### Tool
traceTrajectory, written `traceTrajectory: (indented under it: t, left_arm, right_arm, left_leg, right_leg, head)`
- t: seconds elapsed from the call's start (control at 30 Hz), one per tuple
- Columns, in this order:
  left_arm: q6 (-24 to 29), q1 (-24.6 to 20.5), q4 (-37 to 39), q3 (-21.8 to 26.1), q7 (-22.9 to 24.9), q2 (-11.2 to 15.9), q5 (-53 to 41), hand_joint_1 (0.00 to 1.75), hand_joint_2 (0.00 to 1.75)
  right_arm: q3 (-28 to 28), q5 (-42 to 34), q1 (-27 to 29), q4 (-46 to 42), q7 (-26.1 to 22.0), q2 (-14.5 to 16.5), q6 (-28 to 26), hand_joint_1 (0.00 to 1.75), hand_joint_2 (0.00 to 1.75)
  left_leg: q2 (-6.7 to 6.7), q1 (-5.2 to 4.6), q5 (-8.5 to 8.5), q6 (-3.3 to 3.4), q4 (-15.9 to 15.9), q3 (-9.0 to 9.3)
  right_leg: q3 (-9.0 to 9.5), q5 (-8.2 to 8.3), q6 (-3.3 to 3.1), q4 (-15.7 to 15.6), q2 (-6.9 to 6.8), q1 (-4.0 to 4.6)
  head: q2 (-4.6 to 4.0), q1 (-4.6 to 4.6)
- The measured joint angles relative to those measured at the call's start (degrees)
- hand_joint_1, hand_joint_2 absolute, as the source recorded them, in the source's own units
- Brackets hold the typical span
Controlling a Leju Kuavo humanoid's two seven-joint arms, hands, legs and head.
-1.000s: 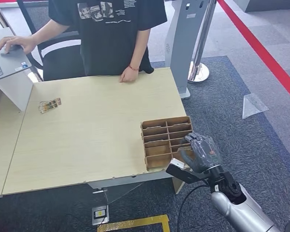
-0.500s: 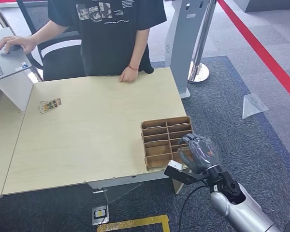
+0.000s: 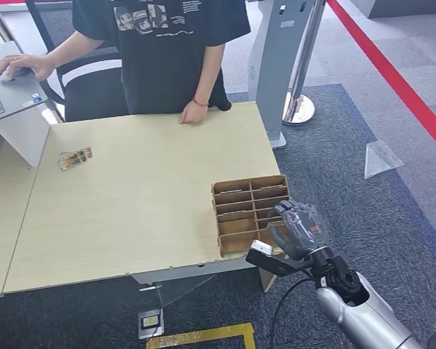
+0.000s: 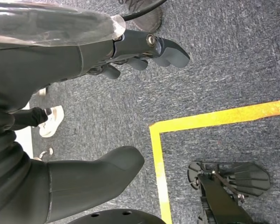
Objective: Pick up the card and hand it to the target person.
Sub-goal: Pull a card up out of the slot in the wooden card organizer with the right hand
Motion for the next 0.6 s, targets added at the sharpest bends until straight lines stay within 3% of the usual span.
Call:
traceTrajectory:
  t: [0.6]
  left_arm:
    - [0.11, 0.02, -0.05, -0.02, -1.29, -0.04, 0.0, 0.0, 1.75]
  right_arm:
    - [0.44, 5.66, 0.29, -1.05, 3.34, -1.5, 3.73, 0.83, 1.75]
  left_leg:
    - [-0.03, -0.01, 0.0, -0.01, -0.01, 0.0]
  right_leg:
    - [0.0, -0.01, 0.0, 0.01, -0.03, -0.01]
  head:
    - [0.0, 0.0]
